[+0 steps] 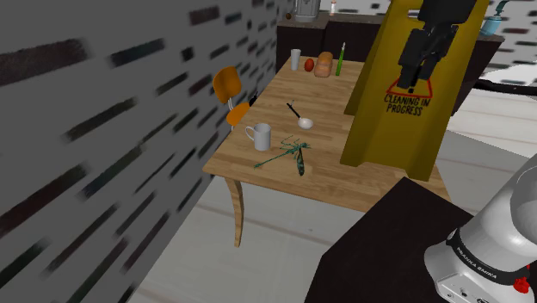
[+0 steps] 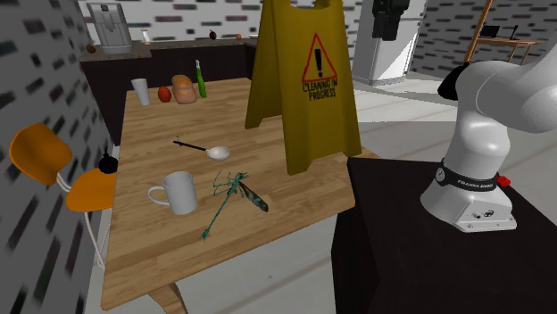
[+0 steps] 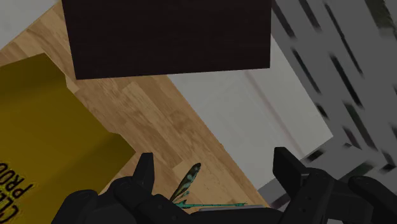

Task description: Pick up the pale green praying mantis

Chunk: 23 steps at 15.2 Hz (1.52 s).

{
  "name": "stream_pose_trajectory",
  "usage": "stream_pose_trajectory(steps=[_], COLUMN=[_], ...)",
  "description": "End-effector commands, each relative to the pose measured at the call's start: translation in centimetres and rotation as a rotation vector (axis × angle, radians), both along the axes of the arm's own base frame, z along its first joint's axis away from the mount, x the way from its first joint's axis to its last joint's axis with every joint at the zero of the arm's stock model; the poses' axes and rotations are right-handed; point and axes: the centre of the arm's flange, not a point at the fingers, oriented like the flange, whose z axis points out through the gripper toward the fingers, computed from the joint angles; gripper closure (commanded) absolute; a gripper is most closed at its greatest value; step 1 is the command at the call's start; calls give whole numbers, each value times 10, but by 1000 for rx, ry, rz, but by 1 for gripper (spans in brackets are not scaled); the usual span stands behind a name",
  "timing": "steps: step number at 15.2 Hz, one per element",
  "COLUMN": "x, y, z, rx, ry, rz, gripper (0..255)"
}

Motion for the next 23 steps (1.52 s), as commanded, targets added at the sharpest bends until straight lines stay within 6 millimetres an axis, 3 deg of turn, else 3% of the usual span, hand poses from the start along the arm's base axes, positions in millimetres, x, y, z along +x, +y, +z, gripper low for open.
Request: stream_pose_trajectory(steps=[1,23], x=[0,169], y=[0,-11], z=[0,-229], rx=[0,-26], ry=[0,-56], rz=[0,-100], gripper=[0,0])
